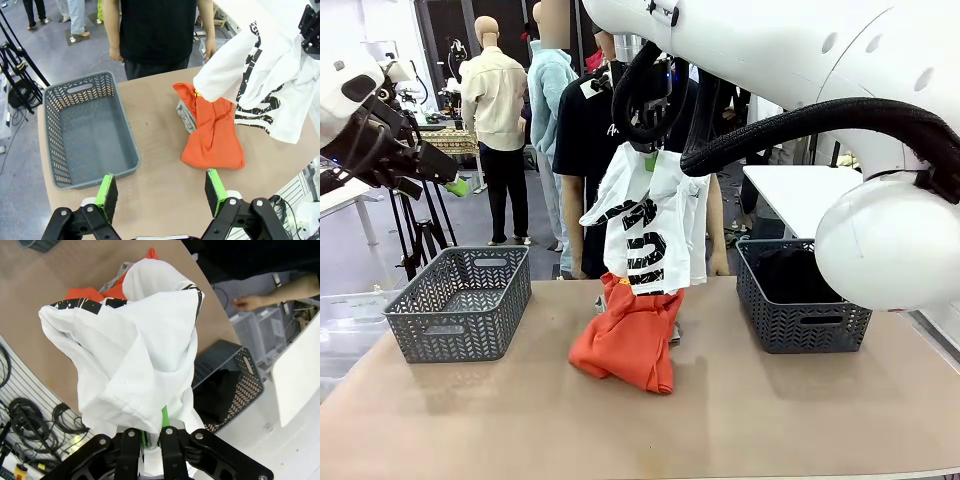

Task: Sort the tops and bottoms.
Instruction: Lift clothes from the center of the table with your right hand, then sort the clothes according to human instructions.

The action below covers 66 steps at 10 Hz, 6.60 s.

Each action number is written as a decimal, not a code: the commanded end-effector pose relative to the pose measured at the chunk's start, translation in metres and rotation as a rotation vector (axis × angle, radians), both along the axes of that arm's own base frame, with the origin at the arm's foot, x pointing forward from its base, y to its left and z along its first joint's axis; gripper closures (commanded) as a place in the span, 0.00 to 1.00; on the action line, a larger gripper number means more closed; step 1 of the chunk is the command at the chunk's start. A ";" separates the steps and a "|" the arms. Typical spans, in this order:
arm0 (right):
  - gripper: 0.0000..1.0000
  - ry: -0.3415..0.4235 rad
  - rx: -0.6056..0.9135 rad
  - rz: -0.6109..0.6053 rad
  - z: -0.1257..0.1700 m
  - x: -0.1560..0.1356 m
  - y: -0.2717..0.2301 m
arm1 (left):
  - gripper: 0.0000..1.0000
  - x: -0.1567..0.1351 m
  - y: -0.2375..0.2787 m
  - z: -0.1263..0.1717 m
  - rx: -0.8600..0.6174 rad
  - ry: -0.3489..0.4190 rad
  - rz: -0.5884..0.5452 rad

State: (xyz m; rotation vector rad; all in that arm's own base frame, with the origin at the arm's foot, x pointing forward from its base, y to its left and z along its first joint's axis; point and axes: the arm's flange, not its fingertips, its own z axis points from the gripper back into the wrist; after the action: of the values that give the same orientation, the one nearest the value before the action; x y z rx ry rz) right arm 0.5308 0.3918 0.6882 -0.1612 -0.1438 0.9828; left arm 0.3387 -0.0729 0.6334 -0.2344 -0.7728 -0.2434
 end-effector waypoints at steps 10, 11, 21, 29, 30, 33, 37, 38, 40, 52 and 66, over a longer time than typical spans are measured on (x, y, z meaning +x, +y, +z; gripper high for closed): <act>1.00 -0.006 0.003 0.003 0.002 0.000 0.000 | 0.09 0.000 0.002 0.001 0.012 0.007 0.001; 1.00 -0.006 0.003 0.003 0.002 0.000 0.000 | 0.09 0.000 0.002 0.001 0.012 0.007 0.001; 1.00 -0.006 0.003 0.003 0.002 0.000 0.000 | 0.09 0.000 0.002 0.001 0.012 0.007 0.001; 1.00 -0.006 0.003 0.003 0.002 0.000 0.000 | 0.09 0.000 0.002 0.001 0.012 0.007 0.001; 1.00 -0.006 0.003 0.003 0.002 0.000 0.000 | 0.09 0.000 0.002 0.001 0.012 0.007 0.001; 1.00 -0.006 0.003 0.003 0.002 0.000 0.000 | 0.09 0.000 0.002 0.001 0.012 0.007 0.001; 1.00 -0.006 0.003 0.003 0.002 0.000 0.000 | 0.09 0.000 0.002 0.001 0.012 0.007 0.001; 1.00 -0.006 0.003 0.003 0.002 0.000 0.000 | 0.09 0.000 0.002 0.001 0.012 0.007 0.001; 1.00 -0.006 0.003 0.003 0.002 0.000 0.000 | 0.09 0.000 0.000 0.000 0.000 0.000 0.000; 1.00 -0.183 0.159 0.166 0.002 -0.001 0.066 | 0.09 -0.089 0.081 0.022 0.042 -0.159 0.201; 1.00 -0.348 0.341 0.209 -0.038 -0.005 0.154 | 0.09 -0.089 0.081 0.022 0.042 -0.159 0.201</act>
State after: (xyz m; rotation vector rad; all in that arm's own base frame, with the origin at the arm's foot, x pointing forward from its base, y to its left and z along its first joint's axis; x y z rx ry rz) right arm 0.5261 0.5448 0.6490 -0.0064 -0.6447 1.1157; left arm 0.2503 0.0074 0.6541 -0.1005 -0.9369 -0.0876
